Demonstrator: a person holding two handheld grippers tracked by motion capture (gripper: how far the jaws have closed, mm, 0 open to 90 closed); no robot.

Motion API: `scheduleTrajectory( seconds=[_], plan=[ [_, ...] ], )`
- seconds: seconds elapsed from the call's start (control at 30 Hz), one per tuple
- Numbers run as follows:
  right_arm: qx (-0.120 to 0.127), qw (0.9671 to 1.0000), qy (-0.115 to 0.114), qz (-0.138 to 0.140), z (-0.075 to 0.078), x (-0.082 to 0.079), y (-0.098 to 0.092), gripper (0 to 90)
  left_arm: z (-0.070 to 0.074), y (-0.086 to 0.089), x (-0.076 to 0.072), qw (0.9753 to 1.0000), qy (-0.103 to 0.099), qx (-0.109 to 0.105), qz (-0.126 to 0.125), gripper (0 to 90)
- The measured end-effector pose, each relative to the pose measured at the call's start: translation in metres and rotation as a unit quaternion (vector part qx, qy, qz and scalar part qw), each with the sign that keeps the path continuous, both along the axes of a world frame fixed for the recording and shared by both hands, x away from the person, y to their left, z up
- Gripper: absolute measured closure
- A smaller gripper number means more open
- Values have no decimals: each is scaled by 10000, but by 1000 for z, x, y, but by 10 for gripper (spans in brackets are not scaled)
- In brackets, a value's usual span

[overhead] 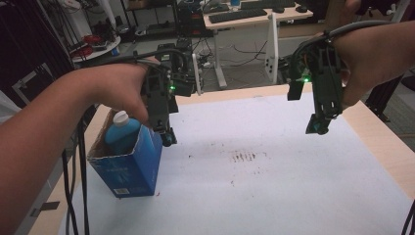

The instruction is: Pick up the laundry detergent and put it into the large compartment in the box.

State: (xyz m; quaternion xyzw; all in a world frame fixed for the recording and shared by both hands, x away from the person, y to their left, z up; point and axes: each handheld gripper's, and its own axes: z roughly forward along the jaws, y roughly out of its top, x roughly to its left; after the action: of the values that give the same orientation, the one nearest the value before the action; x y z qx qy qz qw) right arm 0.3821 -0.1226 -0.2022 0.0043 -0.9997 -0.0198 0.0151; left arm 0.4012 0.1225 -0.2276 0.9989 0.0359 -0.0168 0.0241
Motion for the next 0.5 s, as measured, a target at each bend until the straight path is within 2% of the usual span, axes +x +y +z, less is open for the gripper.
scheduleTrajectory(
  seconds=[0.5],
  plan=[
    [-30,10000,-10,-4,-1,-1,0,15,4,-1,0,10000,-53,-7,1,17]
  ],
)
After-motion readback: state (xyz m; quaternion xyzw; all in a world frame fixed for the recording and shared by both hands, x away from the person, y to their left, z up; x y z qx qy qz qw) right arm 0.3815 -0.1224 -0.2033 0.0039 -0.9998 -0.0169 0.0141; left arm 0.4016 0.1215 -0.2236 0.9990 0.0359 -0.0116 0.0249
